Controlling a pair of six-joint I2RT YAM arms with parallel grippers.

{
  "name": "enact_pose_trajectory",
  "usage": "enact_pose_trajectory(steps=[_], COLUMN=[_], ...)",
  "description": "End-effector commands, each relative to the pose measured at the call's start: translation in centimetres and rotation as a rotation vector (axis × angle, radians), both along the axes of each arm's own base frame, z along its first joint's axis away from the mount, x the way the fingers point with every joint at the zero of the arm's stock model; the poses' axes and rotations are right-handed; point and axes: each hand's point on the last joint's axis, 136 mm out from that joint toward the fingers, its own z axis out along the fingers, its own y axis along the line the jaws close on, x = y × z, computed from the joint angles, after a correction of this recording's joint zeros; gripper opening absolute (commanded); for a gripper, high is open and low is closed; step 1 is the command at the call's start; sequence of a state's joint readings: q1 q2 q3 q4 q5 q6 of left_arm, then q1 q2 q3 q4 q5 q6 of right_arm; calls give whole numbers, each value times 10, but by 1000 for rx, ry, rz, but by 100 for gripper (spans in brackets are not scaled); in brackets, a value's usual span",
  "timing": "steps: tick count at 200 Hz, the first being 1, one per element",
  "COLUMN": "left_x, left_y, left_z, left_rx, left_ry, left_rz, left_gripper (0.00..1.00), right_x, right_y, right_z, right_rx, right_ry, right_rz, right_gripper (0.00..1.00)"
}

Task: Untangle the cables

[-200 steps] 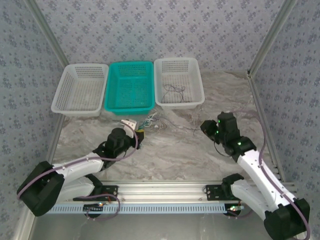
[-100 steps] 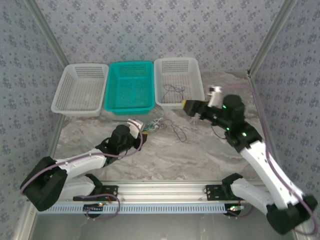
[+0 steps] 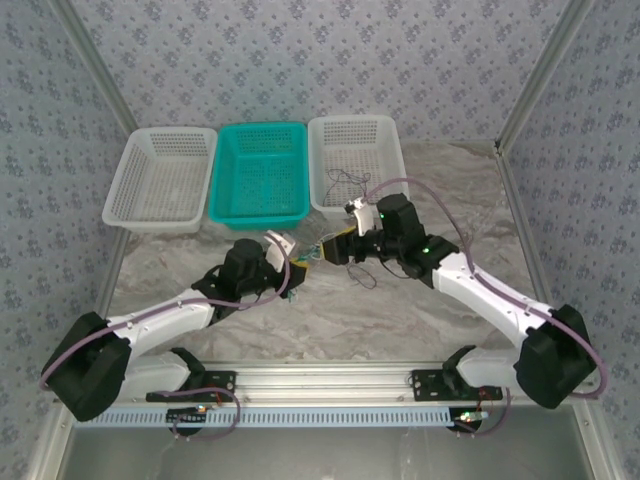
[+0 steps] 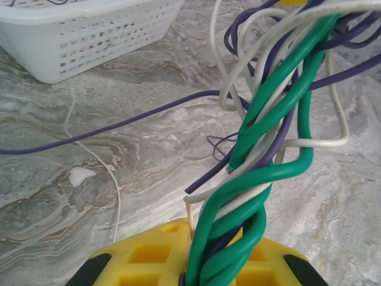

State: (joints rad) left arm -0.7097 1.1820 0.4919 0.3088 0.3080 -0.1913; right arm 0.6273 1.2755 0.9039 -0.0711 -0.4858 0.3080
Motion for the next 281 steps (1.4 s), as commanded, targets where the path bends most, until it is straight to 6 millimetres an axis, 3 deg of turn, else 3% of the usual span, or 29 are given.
enact_pose_trajectory(steps=[1,10,33,48,72,83,96,106,126,150,179,197,220,247,281], left_x=[-2,-1,7,21,38,37,32,28,22,24,27,30,37,50,63], left_y=[-15,-15,-8,14,70,86,88,83,72,83,104,112,100,79,67], left_z=[23,25,25,16,-13,-25,-33,-31,-15,13,75,111,134,160,165], left_rx=[-48,-49,-16,52,192,218,204,169,66,-107,-466,-559,-566,-719,-759], left_ry=[-12,-18,-40,-67,-102,-94,-66,-47,-21,44,178,235,368,469,544], left_rz=[-62,-61,-4,132,412,466,456,426,392,444,436,420,348,227,185], left_gripper=[0,0,0,0,0,3,14,25,43,53,59,61,62,69,79], right_x=[1,0,6,22,48,53,47,35,20,30,28,15,-3,-9,-21], right_y=[21,27,30,16,-34,-53,-55,-42,-22,-29,-34,-29,-17,-9,5], right_z=[10,9,8,20,67,81,93,97,86,71,64,61,63,70,78], right_rx=[67,71,87,150,426,474,441,375,279,300,233,131,59,79,114], right_ry=[-31,-22,2,30,40,36,16,-23,-31,3,-74,-189,-342,-355,-365], right_rz=[64,85,83,-11,-209,-266,-244,-174,-94,-150,-160,-96,-2,42,109], right_gripper=[65,52,0,0,0,0,0,0,0,0,0,0,0,0,0])
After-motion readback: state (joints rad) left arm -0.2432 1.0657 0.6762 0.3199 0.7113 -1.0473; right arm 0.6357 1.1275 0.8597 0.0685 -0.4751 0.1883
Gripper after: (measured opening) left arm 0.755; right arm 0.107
